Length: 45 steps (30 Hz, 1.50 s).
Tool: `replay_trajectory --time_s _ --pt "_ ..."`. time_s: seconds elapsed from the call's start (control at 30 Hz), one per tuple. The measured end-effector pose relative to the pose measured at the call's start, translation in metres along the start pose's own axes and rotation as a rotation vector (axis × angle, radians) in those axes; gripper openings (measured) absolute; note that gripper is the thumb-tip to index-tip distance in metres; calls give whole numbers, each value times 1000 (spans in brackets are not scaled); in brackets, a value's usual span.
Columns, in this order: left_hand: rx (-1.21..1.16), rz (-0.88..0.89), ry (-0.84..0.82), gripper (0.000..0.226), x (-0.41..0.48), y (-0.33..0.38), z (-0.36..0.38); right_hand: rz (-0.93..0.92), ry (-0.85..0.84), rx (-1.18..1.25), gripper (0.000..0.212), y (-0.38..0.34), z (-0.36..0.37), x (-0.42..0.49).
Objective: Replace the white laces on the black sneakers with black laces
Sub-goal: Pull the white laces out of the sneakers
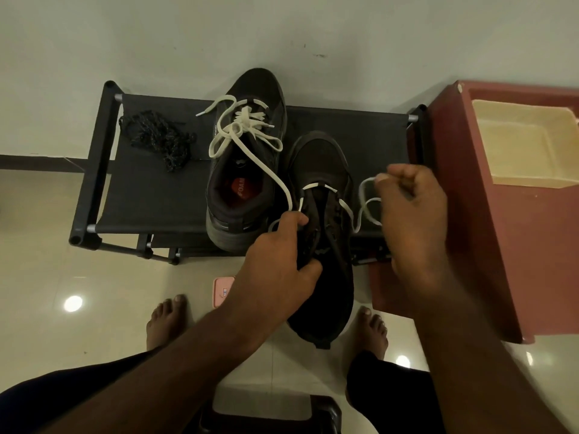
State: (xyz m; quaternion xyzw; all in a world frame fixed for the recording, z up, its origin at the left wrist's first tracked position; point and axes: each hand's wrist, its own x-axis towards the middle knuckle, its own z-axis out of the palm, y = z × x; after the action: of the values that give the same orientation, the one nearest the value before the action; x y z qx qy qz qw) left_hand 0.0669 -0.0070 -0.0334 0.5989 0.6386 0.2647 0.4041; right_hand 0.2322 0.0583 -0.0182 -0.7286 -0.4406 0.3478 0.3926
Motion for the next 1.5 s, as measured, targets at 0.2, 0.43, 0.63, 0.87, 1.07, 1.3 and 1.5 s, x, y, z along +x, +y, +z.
replay_trajectory --time_s 0.2,0.43,0.63,0.87,1.07,1.3,1.5 --pt "-18 11 19 53 -1 2 1 -65 -200 -109 55 -7 8 -19" --pt "10 21 55 50 -1 3 2 28 -635 -88 102 -1 2 -29" --pt "47 34 22 47 5 7 -2 16 -632 -128 117 8 6 -30" --pt "294 162 132 38 21 34 -30 4 -665 -78 118 18 7 -22" --pt "600 341 21 28 70 54 -26 -134 -719 -93 106 22 -1 -24" --pt "735 349 -188 21 103 57 -23 -125 -750 -221 116 17 8 -30" --pt "753 371 -252 18 107 59 -29 -113 -737 -283 105 22 10 -34"
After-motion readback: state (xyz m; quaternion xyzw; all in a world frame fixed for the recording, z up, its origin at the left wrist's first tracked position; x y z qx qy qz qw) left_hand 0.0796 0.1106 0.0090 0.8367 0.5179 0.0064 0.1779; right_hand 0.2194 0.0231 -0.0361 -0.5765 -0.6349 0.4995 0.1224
